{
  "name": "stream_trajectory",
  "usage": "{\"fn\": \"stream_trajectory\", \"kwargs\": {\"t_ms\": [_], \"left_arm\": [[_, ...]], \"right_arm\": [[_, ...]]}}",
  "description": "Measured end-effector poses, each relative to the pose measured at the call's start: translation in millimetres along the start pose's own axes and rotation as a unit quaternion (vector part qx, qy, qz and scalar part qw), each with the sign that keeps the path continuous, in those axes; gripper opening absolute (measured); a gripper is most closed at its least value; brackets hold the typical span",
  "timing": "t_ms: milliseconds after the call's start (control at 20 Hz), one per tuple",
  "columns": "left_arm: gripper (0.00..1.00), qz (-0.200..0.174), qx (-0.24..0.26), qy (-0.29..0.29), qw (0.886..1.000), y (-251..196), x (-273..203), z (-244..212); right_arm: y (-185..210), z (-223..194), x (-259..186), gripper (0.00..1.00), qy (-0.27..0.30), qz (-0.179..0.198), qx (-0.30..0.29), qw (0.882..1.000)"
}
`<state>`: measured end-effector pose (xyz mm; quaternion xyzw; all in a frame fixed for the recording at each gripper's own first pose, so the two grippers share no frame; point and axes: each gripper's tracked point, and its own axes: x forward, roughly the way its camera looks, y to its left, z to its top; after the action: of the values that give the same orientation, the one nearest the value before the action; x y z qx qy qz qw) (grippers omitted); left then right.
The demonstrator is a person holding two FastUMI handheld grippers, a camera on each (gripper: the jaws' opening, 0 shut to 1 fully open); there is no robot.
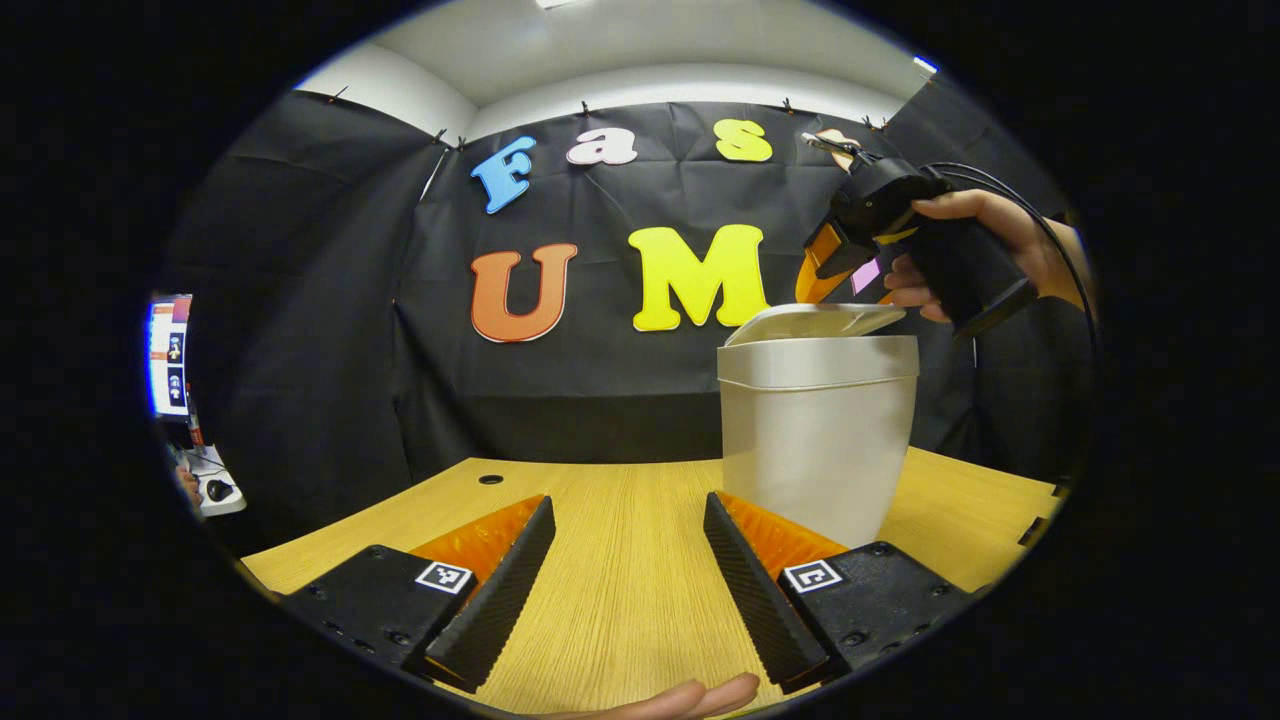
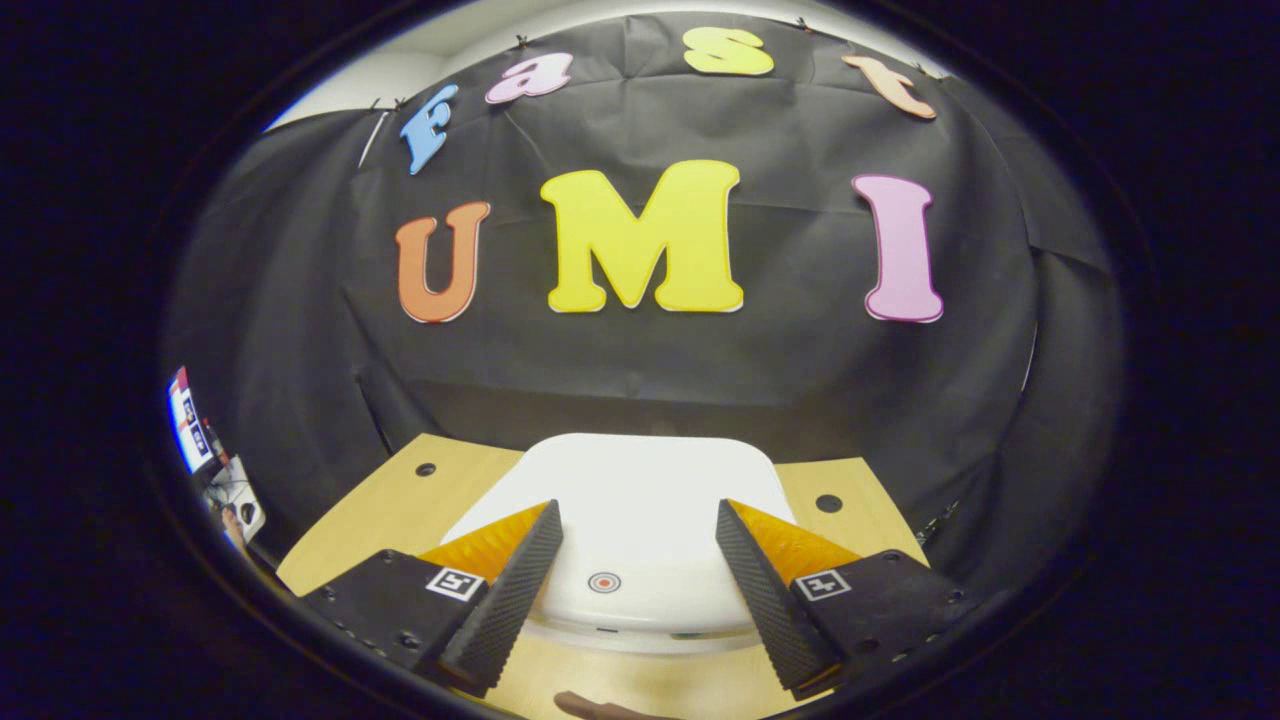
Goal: Press the lid of the desktop garbage bin to open it, pick up the crumpled paper on the desktop and throw it into the bin, then pick up the pop can on the desktop and drop it into the bin, and finally close the garbage bin lid.
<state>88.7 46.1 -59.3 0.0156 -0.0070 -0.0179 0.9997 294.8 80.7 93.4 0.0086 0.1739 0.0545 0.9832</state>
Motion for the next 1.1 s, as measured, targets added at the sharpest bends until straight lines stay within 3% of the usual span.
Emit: {"fn": "stream_trajectory", "kwargs": {"t_ms": [550, 850, 1100], "left_arm": [[0.98, 0.011, 0.015, -0.003, 1.0, -4.0, -1.6, 1.2], [1.0, 0.001, 0.029, -0.007, 1.0, -1.7, -3.5, -0.3], [0.97, 0.016, 0.03, -0.002, 0.999, 12.7, -3.4, -3.8]], "right_arm": [[3.0, -24.7, -14.9, 0.99, 0.008, 0.005, -0.029, 1.0], [1.4, -30.1, -23.2, 0.98, 0.009, -0.006, -0.022, 1.0], [-0.4, -36.7, -29.0, 0.98, 0.022, -0.013, 0.011, 1.0]]}}
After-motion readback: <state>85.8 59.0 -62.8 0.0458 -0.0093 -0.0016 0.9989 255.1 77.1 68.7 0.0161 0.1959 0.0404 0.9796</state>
